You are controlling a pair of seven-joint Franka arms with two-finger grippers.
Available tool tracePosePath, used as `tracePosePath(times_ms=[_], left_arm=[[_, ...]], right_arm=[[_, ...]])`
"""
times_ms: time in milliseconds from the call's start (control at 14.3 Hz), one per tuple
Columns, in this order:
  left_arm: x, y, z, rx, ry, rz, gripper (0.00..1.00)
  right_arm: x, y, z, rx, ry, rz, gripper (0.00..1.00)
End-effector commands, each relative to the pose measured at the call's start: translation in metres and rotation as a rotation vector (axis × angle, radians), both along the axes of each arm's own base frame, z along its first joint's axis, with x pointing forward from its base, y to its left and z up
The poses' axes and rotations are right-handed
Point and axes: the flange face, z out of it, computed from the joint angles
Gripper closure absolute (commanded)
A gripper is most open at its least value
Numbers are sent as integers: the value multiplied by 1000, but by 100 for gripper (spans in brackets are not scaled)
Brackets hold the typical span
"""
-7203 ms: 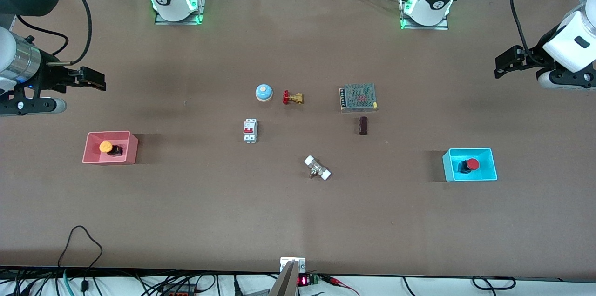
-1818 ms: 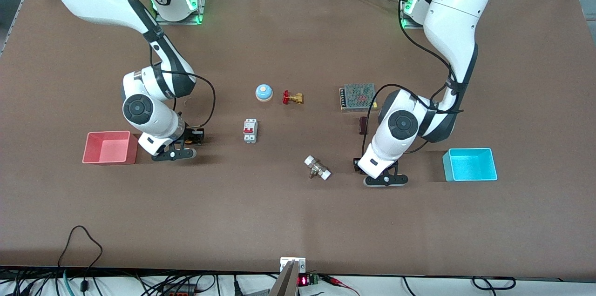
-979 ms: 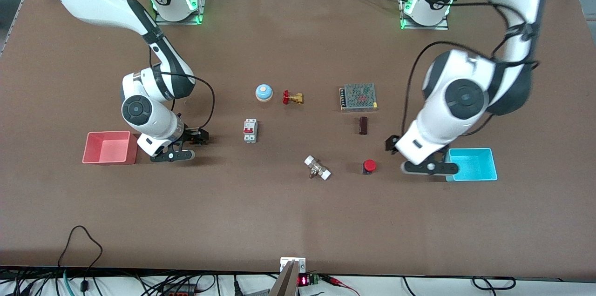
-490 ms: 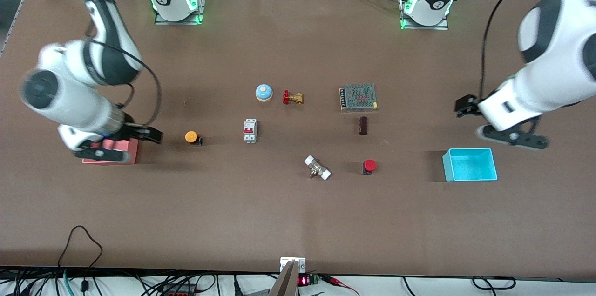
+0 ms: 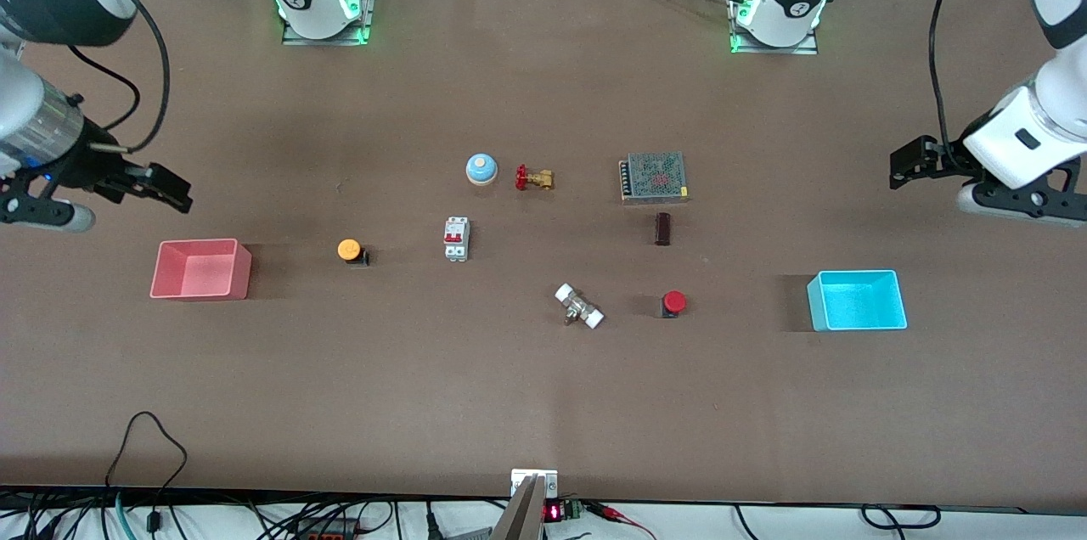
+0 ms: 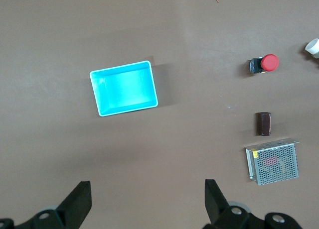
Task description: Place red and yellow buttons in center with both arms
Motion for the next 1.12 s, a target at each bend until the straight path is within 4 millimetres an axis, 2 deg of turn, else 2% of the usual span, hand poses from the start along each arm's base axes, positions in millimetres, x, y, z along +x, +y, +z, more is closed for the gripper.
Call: tracePosePath(times_ms=[0, 210, 490, 1049], left_arm=[[-28, -4, 5, -13, 8, 6, 0], [-23, -1, 10, -8, 97, 10, 0], [-12, -8, 17, 3, 81, 15, 0], [-11, -2, 15, 3, 89, 26, 0]], right_arm=[[-10, -10, 11, 15, 13, 5, 0], [-10, -13, 8, 15, 33, 2, 0], [-10, -13, 9, 14, 39, 2, 0], [-13, -10, 6, 15, 68, 4, 0]])
